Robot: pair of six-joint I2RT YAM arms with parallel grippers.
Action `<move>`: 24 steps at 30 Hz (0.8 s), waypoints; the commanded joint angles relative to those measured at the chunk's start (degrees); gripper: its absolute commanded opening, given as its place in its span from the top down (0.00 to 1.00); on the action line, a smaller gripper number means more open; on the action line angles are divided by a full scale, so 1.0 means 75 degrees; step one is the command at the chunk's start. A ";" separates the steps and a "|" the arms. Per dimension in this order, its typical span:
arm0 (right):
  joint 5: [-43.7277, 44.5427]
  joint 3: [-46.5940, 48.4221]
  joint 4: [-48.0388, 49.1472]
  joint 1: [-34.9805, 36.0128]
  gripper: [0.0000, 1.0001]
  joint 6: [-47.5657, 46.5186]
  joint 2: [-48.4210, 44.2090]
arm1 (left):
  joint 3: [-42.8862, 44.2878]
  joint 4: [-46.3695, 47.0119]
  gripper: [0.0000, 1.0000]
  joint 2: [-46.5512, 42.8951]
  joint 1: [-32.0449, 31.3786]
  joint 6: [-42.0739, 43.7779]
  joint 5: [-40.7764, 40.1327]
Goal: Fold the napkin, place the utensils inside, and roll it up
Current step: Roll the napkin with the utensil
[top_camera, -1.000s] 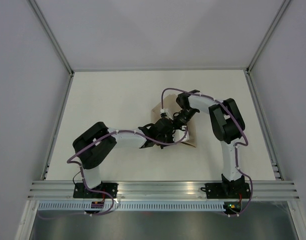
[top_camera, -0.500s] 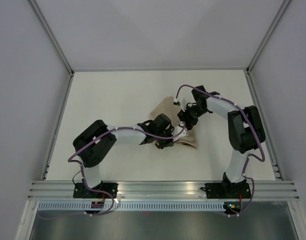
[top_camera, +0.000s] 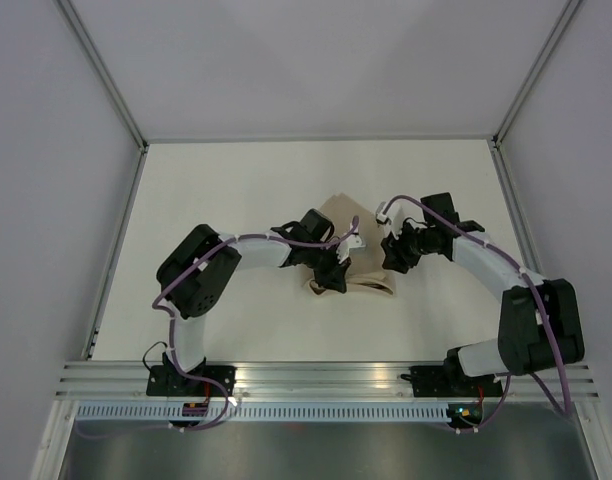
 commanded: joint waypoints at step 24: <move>0.2622 -0.2511 0.3153 0.3688 0.44 -0.1302 -0.1681 | 0.1770 -0.2544 0.98 0.1999 0.0913 -0.0545 0.2692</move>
